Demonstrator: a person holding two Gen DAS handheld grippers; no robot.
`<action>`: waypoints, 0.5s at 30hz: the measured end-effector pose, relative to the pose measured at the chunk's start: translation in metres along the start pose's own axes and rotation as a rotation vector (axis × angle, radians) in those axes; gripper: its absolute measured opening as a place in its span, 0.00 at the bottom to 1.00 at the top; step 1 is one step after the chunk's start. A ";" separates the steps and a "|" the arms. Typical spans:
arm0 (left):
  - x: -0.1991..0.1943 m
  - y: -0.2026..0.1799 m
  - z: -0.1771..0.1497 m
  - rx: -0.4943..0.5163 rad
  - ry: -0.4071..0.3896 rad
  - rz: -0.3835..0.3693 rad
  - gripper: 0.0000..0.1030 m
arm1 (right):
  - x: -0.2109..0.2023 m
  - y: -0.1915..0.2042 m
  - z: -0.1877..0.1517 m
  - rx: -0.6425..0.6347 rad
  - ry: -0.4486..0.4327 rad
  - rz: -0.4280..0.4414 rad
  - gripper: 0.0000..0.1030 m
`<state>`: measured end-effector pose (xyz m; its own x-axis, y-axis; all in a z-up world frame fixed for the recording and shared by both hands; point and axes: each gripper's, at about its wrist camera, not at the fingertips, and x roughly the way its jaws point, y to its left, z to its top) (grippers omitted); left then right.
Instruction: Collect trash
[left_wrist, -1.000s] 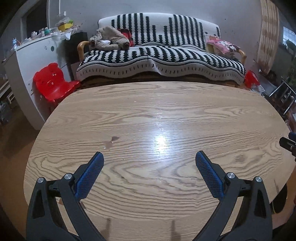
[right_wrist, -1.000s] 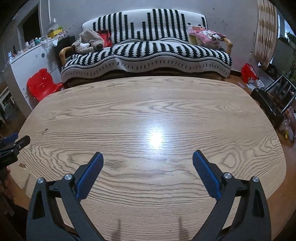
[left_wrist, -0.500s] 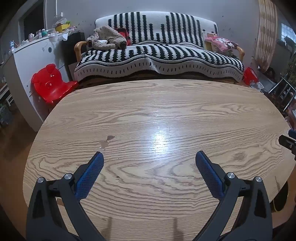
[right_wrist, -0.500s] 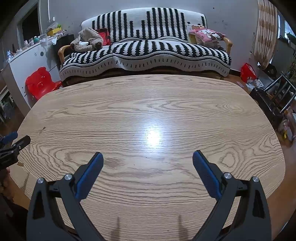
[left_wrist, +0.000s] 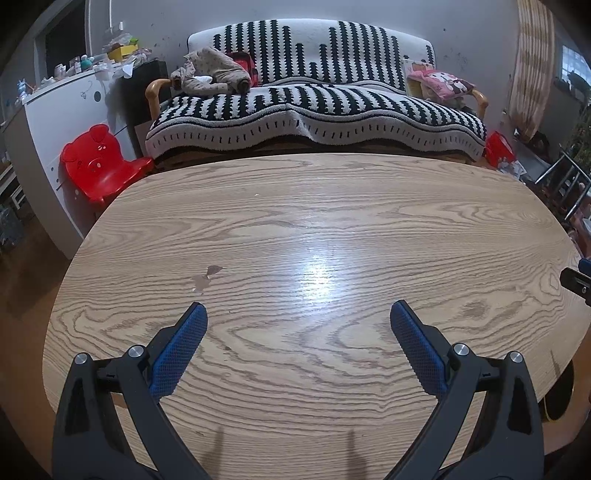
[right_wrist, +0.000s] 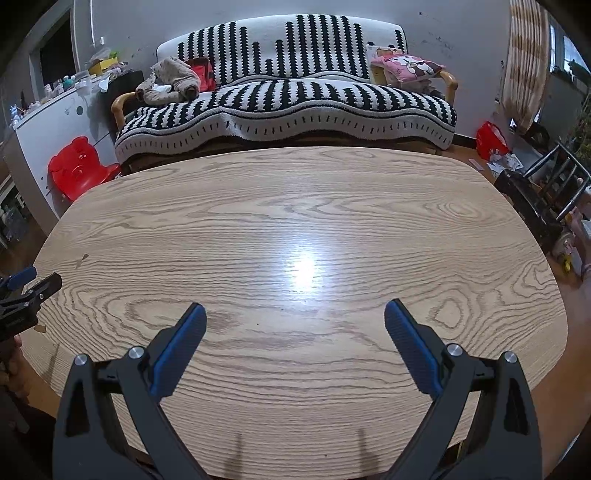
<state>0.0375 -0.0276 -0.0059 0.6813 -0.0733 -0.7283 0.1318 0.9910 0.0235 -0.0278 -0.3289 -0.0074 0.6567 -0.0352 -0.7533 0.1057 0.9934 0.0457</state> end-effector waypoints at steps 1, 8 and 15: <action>0.000 0.000 0.000 0.000 0.001 0.001 0.93 | 0.000 0.000 0.000 0.000 -0.001 0.000 0.91; 0.000 -0.001 -0.001 -0.003 0.000 -0.001 0.93 | 0.000 0.000 -0.001 -0.001 0.000 -0.001 0.91; 0.001 -0.002 -0.002 0.001 0.003 -0.005 0.93 | -0.001 0.000 -0.002 -0.005 0.003 0.000 0.91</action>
<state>0.0370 -0.0295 -0.0080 0.6787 -0.0779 -0.7303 0.1357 0.9905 0.0205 -0.0297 -0.3287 -0.0077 0.6541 -0.0351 -0.7556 0.1022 0.9939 0.0423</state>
